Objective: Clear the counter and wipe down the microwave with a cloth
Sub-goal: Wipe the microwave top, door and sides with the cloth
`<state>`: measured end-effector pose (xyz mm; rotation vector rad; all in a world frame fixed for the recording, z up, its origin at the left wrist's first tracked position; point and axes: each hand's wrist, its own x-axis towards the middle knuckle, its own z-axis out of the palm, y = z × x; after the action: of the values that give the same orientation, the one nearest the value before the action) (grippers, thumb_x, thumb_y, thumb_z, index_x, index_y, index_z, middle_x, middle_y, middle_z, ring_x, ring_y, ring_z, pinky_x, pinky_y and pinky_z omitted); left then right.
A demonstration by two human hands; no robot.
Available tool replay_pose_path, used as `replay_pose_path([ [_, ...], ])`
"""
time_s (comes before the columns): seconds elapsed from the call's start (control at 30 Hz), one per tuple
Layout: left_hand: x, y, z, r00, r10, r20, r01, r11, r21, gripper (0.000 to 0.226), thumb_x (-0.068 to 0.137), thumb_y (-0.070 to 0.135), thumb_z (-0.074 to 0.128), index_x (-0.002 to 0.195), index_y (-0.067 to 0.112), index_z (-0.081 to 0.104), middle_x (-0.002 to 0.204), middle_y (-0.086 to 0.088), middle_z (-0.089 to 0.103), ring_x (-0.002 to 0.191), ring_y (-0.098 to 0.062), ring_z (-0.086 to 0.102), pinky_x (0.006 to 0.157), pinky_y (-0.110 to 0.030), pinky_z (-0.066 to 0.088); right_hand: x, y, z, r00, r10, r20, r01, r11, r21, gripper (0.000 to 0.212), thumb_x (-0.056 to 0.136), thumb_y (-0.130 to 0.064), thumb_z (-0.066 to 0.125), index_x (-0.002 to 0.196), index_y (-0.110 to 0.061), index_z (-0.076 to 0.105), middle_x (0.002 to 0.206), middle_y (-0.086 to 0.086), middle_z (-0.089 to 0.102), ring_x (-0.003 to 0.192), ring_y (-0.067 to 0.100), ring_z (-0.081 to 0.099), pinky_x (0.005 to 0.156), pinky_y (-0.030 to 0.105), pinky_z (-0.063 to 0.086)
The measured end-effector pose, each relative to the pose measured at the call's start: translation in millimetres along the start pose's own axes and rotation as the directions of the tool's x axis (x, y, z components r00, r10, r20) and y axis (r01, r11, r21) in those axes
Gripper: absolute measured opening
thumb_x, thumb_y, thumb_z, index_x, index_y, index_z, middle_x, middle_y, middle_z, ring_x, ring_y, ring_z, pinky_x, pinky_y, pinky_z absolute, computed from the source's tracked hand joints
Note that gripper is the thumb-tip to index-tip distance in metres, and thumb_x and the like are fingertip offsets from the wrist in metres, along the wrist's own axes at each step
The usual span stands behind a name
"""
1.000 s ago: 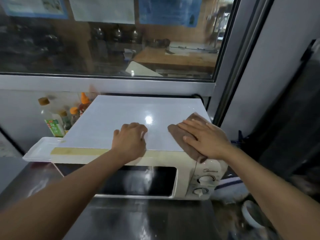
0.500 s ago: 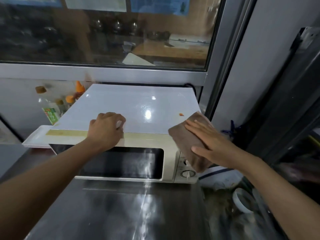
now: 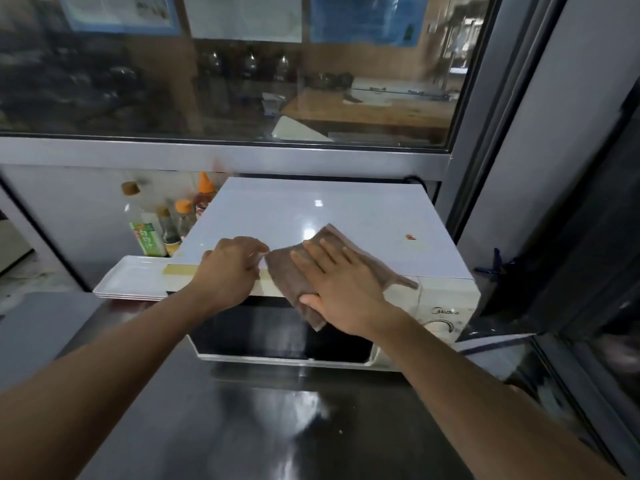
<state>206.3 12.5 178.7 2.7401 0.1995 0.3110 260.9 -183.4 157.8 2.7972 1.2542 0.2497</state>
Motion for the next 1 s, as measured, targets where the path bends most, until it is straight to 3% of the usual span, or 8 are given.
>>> replay_pose_path([
  [0.17,-6,-44,-23,0.997,-0.072,-0.033,0.074,0.995,0.061,0.029,0.092,0.015,0.053,0.120,0.018,0.059,0.132,-0.001,0.055,0.124,-0.027,0.046,0.103,-0.046,0.037,-29,47,-1,1.000,-0.018,0.000,0.018,0.999,-0.046,0.068,0.094,-0.057,0.029,0.150,-0.031,0.000,0.160,-0.006,0.006,0.147,0.014,0.002,0.116,0.027,-0.005],
  [0.3,-10,-60,-28,1.000,-0.015,-0.021,0.017,0.997,0.071,0.031,0.090,0.017,0.053,0.121,0.016,0.058,0.130,0.000,0.055,0.120,-0.029,0.046,0.100,-0.047,0.038,-54,67,-2,0.991,0.130,0.034,-0.126,0.987,-0.096,0.070,0.088,-0.066,0.009,0.147,-0.030,-0.003,0.159,-0.003,0.011,0.147,0.018,0.008,0.119,0.033,0.013],
  [0.43,-9,-71,-30,1.000,0.019,0.003,-0.019,0.999,0.038,0.034,0.091,0.020,0.053,0.125,0.018,0.055,0.133,0.003,0.051,0.124,-0.027,0.042,0.102,-0.046,0.035,-19,16,-5,0.993,0.117,0.003,-0.117,0.990,-0.075,0.072,0.090,-0.060,0.019,0.150,-0.022,0.014,0.156,0.006,0.025,0.144,0.027,0.022,0.115,0.039,0.019],
  [0.57,-7,-86,-38,0.999,0.019,0.038,-0.013,0.990,-0.139,0.041,0.090,0.011,0.054,0.131,0.016,0.052,0.136,0.000,0.051,0.127,-0.021,0.041,0.107,-0.033,0.033,36,-54,6,0.999,0.038,-0.035,-0.039,0.999,-0.013,0.069,0.094,-0.054,0.028,0.151,-0.027,0.000,0.160,0.004,0.008,0.147,0.026,0.005,0.119,0.044,0.011],
  [0.7,-8,-107,-44,0.998,-0.058,-0.020,0.053,0.984,-0.170,0.045,0.086,0.006,0.054,0.131,0.015,0.051,0.135,-0.004,0.053,0.125,-0.023,0.046,0.101,-0.030,0.037,70,-102,5,0.997,-0.027,-0.078,0.028,1.000,0.008,0.065,0.096,-0.046,0.033,0.151,-0.022,0.007,0.159,0.008,0.012,0.146,0.031,0.008,0.119,0.045,0.009],
  [0.83,-7,-118,-44,0.998,-0.065,0.027,0.070,0.962,-0.263,0.044,0.088,0.008,0.055,0.130,0.018,0.051,0.135,-0.002,0.052,0.122,-0.019,0.048,0.090,-0.022,0.033,58,-86,2,0.993,-0.100,-0.064,0.097,0.994,-0.046,0.070,0.094,-0.042,0.044,0.151,-0.023,0.008,0.159,0.004,0.012,0.147,0.024,0.007,0.118,0.038,0.001],
  [1.0,-7,-130,-43,0.996,-0.049,0.069,0.073,0.912,-0.403,0.044,0.088,0.006,0.051,0.126,0.028,0.049,0.121,0.006,0.057,0.104,-0.011,0.052,0.070,-0.020,0.040,19,-33,-4,0.996,0.086,0.032,-0.084,0.994,-0.063,0.072,0.091,-0.064,0.025,0.148,-0.033,-0.007,0.160,-0.004,0.003,0.148,0.018,0.005,0.118,0.035,0.010],
])
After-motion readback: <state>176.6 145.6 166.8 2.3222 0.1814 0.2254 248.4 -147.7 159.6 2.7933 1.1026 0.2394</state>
